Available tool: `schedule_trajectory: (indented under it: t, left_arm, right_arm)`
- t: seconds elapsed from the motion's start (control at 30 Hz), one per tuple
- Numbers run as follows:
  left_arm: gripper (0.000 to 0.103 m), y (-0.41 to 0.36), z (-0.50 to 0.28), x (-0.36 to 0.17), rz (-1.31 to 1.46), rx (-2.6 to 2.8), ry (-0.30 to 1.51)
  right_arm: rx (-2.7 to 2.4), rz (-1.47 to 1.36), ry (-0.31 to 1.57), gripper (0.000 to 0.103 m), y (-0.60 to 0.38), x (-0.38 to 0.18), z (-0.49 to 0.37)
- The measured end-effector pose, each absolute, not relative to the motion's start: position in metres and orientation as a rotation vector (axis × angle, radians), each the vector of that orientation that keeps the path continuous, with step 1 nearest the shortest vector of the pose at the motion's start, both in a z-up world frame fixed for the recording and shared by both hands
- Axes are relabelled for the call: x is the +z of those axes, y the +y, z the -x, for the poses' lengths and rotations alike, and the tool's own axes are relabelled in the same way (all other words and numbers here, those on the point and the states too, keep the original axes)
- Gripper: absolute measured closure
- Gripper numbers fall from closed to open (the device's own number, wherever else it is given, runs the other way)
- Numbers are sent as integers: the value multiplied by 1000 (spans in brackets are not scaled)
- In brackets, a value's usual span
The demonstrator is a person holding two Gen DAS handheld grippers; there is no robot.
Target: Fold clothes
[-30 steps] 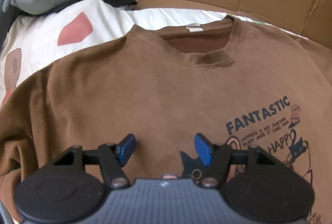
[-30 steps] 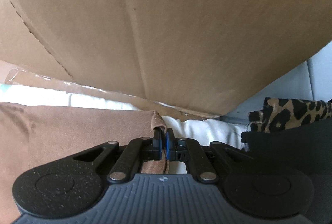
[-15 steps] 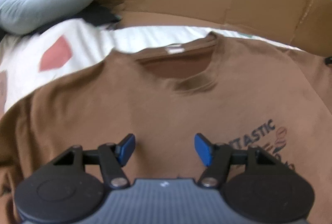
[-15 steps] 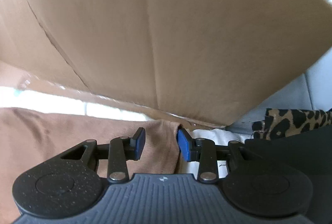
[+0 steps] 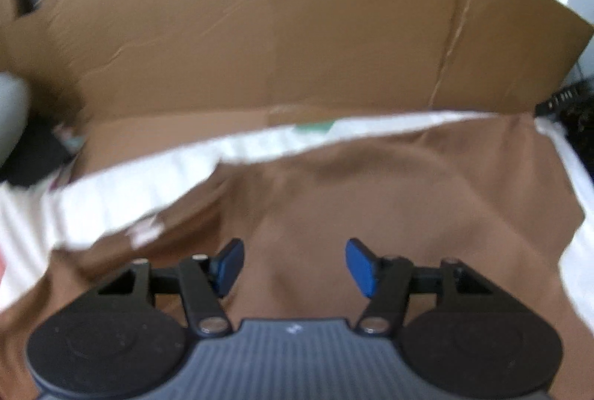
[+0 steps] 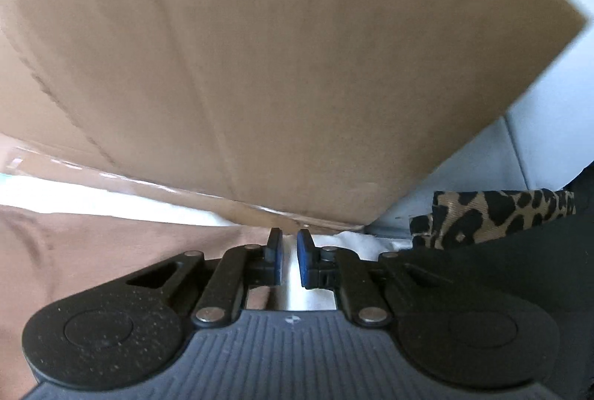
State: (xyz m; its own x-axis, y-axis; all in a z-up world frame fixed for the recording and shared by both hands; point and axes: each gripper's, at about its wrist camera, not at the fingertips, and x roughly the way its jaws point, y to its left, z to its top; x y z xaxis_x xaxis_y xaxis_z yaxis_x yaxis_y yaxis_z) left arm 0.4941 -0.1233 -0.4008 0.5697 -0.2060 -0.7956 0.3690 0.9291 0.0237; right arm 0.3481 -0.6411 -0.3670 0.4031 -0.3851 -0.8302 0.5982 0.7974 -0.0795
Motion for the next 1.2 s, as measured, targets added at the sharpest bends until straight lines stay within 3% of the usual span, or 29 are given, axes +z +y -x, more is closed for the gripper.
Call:
schedule_trajectory:
  t: [0.07, 0.13, 0.2, 0.83, 0.93, 1.0, 1.2]
  left_arm:
    - [45, -139, -506, -398, -196, -364, 886]
    - [58, -154, -519, -396, -185, -381, 887]
    - [85, -166, -533, -398, -153, -391, 910]
    - [85, -258, -571, -446, -203, -513, 1029]
    - [85, -265, -577, -448, -187, -502, 1025]
    - [85, -272, -580, -448, -206, -503, 1011]
    - [86, -284, -584, -449, -265, -534, 990]
  right_arm:
    - [-583, -277, 952, 87, -636, -360, -339]
    - [-546, -305, 935, 87, -630, -356, -331]
    - [-513, -308, 928, 87, -619, -355, -323]
    - [-342, -59, 1064, 86, -520, -414, -261]
    - [-383, -48, 1069, 86, -522, -412, -248]
    - [-398, -70, 1065, 79, -525, -411, -243]
    - [-420, -50, 1014, 79, -519, -394, -236]
